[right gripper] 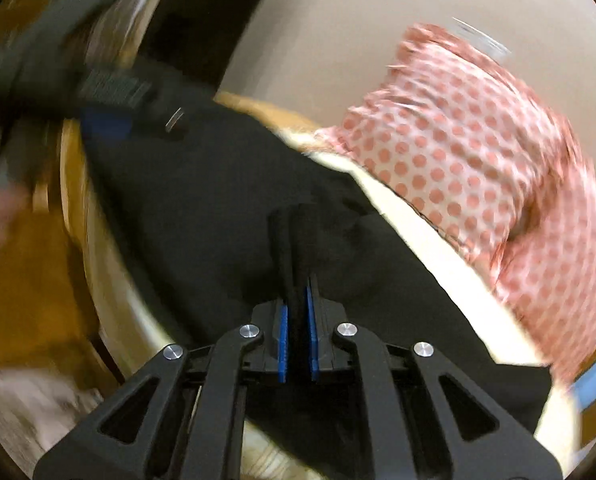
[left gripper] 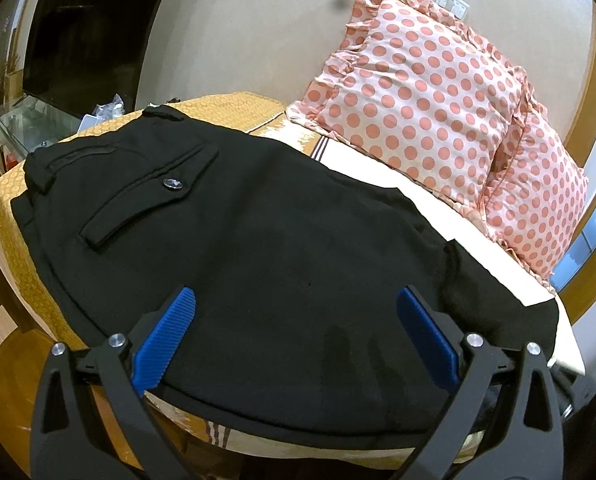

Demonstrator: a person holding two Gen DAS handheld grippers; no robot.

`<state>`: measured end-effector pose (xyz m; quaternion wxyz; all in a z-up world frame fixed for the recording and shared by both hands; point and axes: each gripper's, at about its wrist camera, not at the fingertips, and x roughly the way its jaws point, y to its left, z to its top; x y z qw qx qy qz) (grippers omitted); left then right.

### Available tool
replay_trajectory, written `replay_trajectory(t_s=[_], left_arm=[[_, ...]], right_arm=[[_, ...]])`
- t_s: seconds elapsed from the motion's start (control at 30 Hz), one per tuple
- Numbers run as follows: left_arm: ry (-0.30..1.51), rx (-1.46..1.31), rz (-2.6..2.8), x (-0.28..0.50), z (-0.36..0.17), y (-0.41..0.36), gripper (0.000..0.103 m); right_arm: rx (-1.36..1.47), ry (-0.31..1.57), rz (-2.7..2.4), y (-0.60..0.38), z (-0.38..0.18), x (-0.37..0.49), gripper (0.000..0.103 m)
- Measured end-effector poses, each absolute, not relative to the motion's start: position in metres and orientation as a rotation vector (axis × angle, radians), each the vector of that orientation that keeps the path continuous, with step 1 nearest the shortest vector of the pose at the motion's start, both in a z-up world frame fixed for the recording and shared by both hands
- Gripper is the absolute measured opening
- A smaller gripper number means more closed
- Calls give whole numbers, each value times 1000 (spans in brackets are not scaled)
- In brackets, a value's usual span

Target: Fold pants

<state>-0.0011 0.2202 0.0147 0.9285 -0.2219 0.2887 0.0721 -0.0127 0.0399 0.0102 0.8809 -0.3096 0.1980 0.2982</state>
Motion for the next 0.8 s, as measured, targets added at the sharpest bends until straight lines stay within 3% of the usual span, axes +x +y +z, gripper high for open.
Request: replay_trajectory(t_s=[0.03,0.1,0.17,0.3,0.57,0.67,0.8], left_arm=[[585,-478,138,-4,16,223,101],[566,-533,123,-13,19,233,101],[547,-564,145,-21,23,243,101],[500,-597,226,-41,32,267,101],[494,-791,273,-63,24,318,98],[517,-861,272,-59,17,331,95],[548,-922,259,-50,9,341,92]], right_arm=[[-617,417,644,38,13,-17,12],[-496,471,735,28,23,-12,35],[-316,524,791,11,37,4,50],[-64,548,809,-15,52,29,51],[-109,692,694,-4,21,46,52],[-46,723,706,-14,21,52,61],[-34,723,713,-16,22,53,64]])
